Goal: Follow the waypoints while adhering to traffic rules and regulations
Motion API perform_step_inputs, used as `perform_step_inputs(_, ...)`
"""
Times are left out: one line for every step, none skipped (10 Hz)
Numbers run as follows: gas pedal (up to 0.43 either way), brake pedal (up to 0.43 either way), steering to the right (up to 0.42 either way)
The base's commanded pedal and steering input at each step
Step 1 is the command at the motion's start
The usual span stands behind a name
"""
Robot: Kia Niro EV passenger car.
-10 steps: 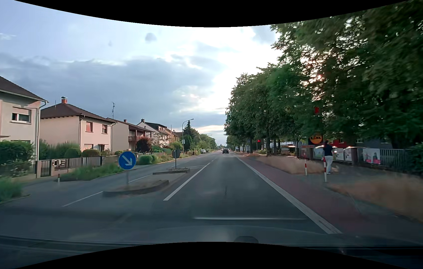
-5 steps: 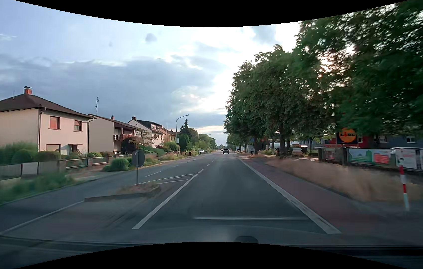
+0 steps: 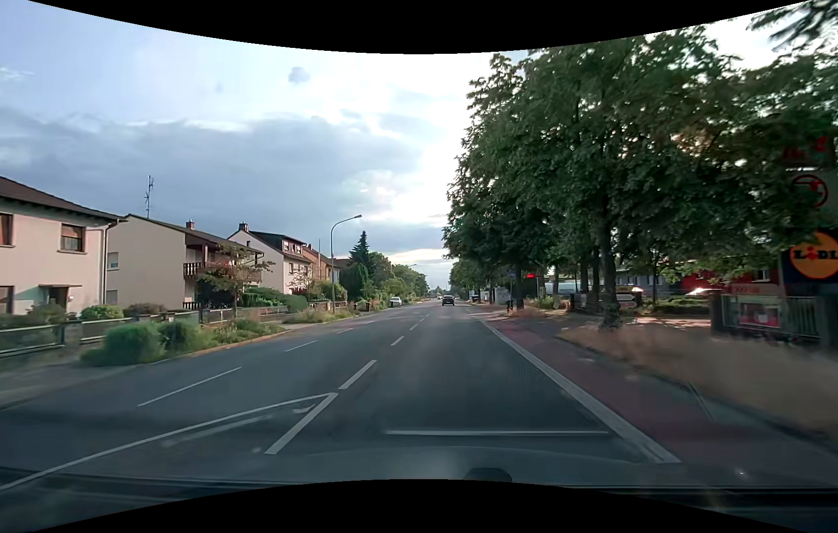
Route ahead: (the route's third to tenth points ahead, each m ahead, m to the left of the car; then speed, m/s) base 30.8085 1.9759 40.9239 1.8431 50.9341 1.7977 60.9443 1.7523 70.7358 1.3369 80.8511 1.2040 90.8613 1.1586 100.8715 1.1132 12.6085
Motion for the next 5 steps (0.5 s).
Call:
perform_step_inputs(0.079, 0.000, -0.004)
perform_step_inputs(0.079, 0.000, -0.004)
perform_step_inputs(0.079, 0.000, -0.004)
perform_step_inputs(0.079, 0.000, -0.004)
perform_step_inputs(0.079, 0.000, -0.003)
